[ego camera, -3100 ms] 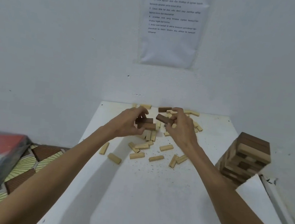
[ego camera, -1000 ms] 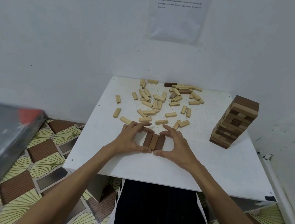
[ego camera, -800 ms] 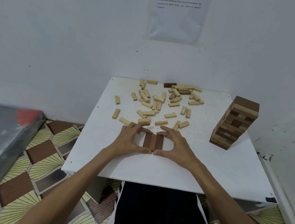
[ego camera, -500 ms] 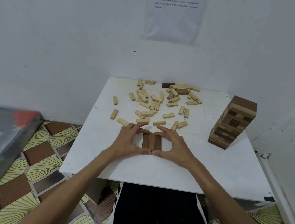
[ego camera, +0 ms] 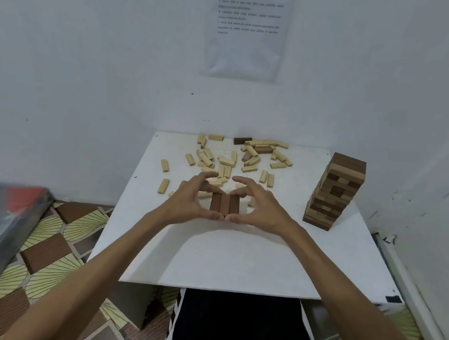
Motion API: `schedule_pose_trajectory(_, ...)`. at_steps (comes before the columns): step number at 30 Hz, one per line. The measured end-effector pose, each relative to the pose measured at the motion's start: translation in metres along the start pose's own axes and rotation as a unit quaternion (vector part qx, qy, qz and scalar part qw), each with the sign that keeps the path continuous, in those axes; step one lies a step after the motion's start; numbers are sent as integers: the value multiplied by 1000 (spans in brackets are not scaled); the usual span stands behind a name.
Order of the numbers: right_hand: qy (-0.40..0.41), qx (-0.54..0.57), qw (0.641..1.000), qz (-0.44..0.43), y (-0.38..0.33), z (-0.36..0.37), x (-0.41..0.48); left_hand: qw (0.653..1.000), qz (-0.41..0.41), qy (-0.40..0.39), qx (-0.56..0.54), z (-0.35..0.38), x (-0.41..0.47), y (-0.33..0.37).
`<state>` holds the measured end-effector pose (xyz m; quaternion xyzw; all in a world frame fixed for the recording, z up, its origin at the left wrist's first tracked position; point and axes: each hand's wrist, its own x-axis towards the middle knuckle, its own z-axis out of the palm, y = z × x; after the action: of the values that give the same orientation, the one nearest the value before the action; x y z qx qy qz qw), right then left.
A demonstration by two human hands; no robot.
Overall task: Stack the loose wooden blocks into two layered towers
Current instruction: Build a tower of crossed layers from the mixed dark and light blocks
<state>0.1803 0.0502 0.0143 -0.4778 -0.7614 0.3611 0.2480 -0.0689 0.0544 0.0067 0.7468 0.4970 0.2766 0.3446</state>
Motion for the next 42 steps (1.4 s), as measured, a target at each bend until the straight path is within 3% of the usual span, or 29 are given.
schedule_pose_trajectory(13,105,-25,994,-12,-52,-107,-1,994,103,-26,18,-43,77,108)
schedule_pose_trajectory(25,175,-64,982,34,-27,-202,-48,985,155,-73,19,15,148,185)
schedule_pose_trajectory(42,194,-42,976,93,28,-230,-77,980,154,-120,29,82,191,199)
